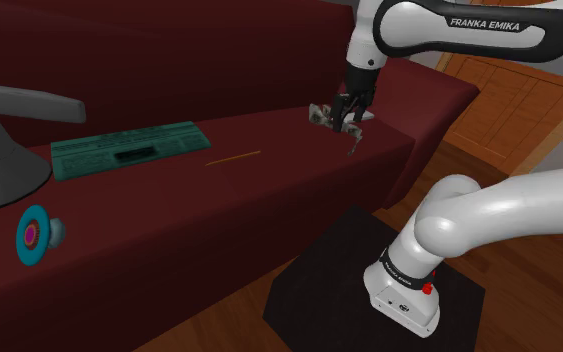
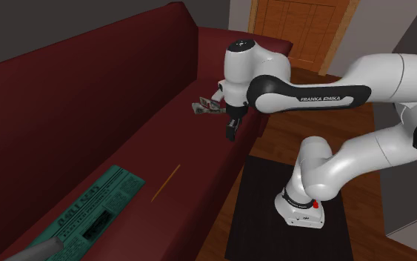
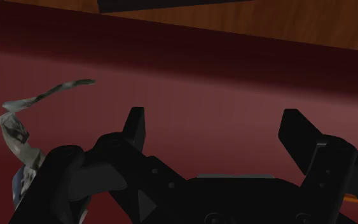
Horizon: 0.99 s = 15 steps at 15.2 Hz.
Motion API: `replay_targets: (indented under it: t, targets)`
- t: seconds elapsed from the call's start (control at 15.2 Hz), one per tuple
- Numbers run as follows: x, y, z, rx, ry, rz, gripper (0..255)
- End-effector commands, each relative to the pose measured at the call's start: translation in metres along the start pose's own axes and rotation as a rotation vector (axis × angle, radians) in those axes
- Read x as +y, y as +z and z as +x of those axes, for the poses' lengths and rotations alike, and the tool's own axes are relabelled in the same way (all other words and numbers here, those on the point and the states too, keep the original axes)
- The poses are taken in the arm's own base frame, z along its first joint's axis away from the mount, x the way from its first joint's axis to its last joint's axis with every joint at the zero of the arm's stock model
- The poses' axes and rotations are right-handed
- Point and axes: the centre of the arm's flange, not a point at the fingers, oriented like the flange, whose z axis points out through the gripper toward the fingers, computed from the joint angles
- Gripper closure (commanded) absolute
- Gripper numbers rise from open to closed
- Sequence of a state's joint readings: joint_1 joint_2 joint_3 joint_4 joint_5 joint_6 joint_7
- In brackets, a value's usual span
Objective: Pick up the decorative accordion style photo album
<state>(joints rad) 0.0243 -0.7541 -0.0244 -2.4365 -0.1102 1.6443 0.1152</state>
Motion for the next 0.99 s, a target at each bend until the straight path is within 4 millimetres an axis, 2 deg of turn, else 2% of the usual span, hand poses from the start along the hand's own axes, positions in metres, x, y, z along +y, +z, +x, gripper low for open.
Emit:
replay_targets:
  t: [0.0,0.92]
  targets:
    - [0.0,0.0,0.0,0.0,0.0,0.0,0]
    - [0.144,0.058,0.121,-0.099,0.165,0.021,0]
